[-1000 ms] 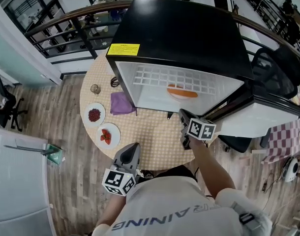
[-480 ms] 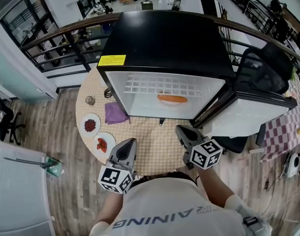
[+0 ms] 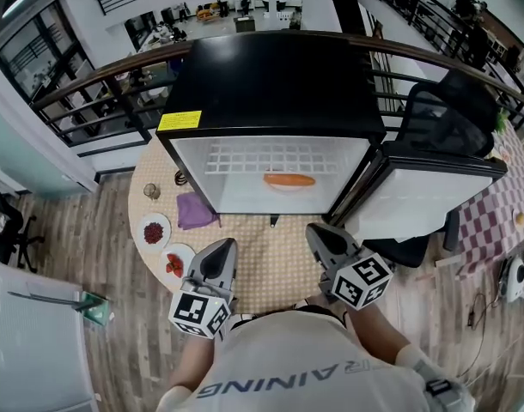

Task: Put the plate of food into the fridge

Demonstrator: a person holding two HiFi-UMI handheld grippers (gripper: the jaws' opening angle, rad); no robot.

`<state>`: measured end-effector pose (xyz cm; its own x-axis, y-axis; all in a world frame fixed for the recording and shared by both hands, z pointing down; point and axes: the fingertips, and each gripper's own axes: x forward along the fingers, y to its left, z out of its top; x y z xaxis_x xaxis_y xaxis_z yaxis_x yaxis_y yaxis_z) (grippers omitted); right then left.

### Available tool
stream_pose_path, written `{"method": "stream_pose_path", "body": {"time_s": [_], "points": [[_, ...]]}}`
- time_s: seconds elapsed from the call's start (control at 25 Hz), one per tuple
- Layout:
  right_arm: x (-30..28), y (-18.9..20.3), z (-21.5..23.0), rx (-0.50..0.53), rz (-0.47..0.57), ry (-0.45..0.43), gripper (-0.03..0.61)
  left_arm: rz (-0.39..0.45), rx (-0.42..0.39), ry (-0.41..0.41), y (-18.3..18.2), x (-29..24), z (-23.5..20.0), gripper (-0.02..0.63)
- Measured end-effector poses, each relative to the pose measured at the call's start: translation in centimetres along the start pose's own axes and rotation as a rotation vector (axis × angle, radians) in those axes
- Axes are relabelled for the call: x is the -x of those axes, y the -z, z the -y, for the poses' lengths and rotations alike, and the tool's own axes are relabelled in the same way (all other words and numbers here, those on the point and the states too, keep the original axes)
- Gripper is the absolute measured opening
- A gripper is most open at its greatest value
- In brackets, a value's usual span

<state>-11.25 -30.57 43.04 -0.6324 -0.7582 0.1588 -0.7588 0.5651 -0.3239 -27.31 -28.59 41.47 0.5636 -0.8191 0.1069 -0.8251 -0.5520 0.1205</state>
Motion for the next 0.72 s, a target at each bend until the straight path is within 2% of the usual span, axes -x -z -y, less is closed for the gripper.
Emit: {"method": "stream_pose_path", "body": {"time_s": [0.28,0.72], "points": [[0.3,1.4,1.3,-0.027,-0.024,0.017,0.020,0.014,0.004,0.014,-0.1,0.1,1.1,0.009],[0.5,2.4,0.9,-0.040,-0.060,-0.007,0.020,0.009,0.017,0.003,0.2,0.8,1.8,0.009]]}}
